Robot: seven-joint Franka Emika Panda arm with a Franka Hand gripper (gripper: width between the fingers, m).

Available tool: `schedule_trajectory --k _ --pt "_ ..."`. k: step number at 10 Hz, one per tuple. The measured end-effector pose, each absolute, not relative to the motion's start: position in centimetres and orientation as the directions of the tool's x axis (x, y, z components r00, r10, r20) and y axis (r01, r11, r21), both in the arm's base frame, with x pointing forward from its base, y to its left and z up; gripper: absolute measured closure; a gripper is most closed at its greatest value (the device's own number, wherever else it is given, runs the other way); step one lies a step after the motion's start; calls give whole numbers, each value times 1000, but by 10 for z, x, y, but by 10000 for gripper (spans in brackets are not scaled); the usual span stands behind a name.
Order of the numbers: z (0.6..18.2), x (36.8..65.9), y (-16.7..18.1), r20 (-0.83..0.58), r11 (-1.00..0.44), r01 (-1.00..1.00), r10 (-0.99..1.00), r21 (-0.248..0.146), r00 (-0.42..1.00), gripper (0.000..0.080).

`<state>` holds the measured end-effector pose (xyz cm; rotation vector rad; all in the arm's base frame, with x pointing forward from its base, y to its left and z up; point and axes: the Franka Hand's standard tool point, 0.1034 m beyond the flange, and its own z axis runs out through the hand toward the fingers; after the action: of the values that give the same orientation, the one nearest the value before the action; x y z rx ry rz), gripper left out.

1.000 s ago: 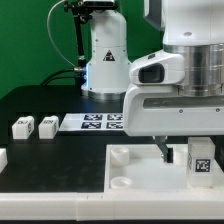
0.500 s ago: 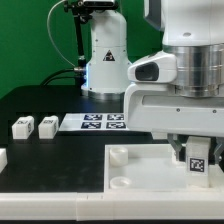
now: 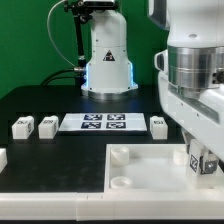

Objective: Assemble one leg

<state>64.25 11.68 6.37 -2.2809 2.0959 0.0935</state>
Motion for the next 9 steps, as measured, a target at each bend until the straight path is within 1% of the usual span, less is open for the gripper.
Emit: schedule_trajectory --k 1,2,3,4,5,6,7,8,9 --pt "64 642 117 -82 92 -996 -992 13 -93 509" --pt "64 642 117 -67 238 -971 -969 19 -239 509" --pt "65 642 117 -64 279 -960 -958 20 -280 508" --pt "64 642 117 -64 255 -967 -965 19 -256 406" --pt "64 642 117 -65 196 -981 -978 15 -196 271" --pt "65 643 120 -55 27 -1000 -998 -2 -27 271" --pt "66 644 126 -37 -152 -988 -987 -25 153 172" --pt "65 643 129 -15 -403 -914 -915 -57 404 156" --pt "64 641 128 -15 -435 -899 -900 -54 436 156"
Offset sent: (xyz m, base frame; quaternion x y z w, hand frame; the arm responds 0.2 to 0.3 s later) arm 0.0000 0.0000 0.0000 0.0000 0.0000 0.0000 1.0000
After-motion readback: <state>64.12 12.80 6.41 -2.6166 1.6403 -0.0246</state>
